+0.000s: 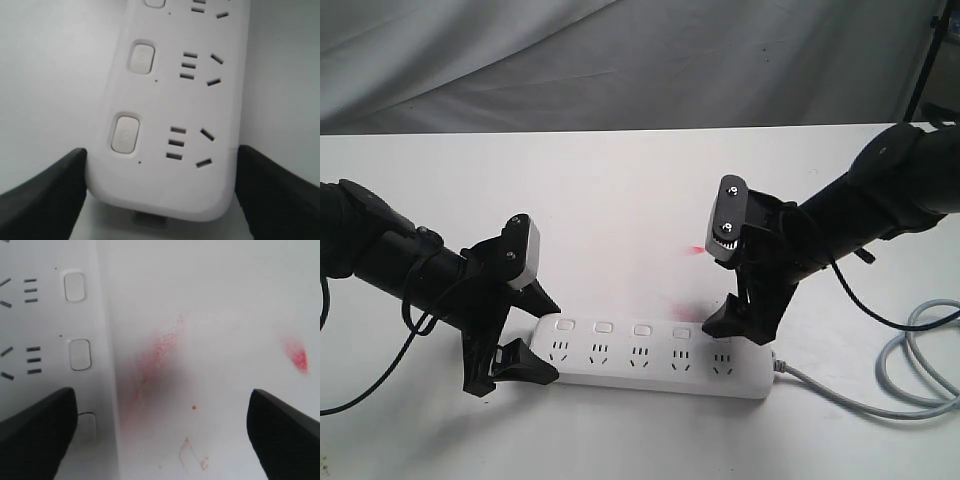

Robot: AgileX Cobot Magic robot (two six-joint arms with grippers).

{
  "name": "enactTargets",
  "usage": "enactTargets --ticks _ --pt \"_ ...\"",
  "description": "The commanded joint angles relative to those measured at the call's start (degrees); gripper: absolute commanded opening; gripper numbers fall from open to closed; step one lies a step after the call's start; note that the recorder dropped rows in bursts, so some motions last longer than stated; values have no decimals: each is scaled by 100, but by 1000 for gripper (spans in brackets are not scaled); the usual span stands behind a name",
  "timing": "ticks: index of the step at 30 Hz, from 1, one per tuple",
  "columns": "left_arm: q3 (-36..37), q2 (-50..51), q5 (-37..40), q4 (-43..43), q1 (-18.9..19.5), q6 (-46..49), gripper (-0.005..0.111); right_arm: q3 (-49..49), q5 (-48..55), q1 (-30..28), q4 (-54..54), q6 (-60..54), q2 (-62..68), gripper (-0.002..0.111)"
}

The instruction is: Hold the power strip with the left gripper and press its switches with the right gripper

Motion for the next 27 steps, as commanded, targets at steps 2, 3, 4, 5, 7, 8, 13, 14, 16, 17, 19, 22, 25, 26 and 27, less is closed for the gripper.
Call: enactTargets --ticks 2,3,4,5,7,8,13,14,16,17,19,22,25,26,27 --pt "-32 -11 -8 -47 -45 12 0 29 -120 -46 67 -61 -142 84" --pt "-32 -11 -8 -47 -45 12 0 29 -130 -46 55 -61 -119 84" --pt "-32 -11 -8 -47 -45 12 0 29 -130 -46 20 -61 -102 84" --pt "-32 -11 -8 -47 -45 12 0 29 -130 -46 -35 -50 -76 84" --pt "-32 -11 -8 -47 -45 12 0 29 -156 -46 -153 9 19 84" --pt "-32 -11 -8 -47 -45 12 0 29 -168 -46 -152 8 48 84" --pt "-32 -11 -8 -47 -45 12 0 29 -190 -46 -496 227 122 84" --pt "-32 -11 -8 -47 -45 12 0 29 -190 -46 -540 267 144 84" --pt "-32 -11 -8 -47 -45 12 0 29 -346 -46 -800 409 321 84" --pt "-32 -11 -8 -47 -45 12 0 29 -424 -46 -911 508 372 84" --pt "-32 -11 -8 -47 -45 12 0 29 -465 -46 -1040 593 434 84" --pt "-32 -11 -8 -47 -45 12 0 29 -465 -46 -1139 669 434 84" --pt "-32 -11 -8 -47 -45 12 0 17 -408 -46 -854 612 365 84" --pt "-32 -11 -8 -47 -45 12 0 8 -362 -46 -766 612 297 84" --pt "-32 -11 -8 -47 -45 12 0 5 -331 -46 -681 612 213 84"
